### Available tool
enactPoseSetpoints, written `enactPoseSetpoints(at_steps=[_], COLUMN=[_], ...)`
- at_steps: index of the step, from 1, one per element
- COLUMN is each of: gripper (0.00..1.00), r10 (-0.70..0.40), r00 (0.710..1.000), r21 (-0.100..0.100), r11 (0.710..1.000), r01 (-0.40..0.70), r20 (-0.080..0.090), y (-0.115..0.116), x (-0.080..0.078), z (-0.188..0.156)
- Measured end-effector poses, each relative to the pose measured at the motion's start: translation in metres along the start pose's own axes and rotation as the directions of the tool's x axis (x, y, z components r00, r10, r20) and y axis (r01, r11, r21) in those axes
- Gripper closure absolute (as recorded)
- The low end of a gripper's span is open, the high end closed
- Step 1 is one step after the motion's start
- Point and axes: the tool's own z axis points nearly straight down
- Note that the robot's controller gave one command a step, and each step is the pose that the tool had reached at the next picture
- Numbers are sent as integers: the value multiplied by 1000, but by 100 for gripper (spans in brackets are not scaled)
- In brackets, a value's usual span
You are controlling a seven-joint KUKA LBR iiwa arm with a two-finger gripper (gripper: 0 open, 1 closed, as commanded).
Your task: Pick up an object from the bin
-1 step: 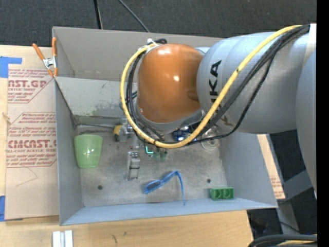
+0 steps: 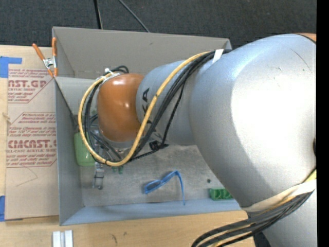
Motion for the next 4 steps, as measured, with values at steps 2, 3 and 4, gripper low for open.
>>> enactPoseSetpoints(at_steps=[2, 3, 4], gripper=[100, 100, 100], r10=[-229, -507, -386], r00=[973, 862, 923], r21=[-24, -5, -4], r11=[973, 862, 923], r01=[229, 507, 386], r20=[28, -2, -13], y=[20, 10, 5], x=[-29, -19, -19], z=[2, -89, -35])
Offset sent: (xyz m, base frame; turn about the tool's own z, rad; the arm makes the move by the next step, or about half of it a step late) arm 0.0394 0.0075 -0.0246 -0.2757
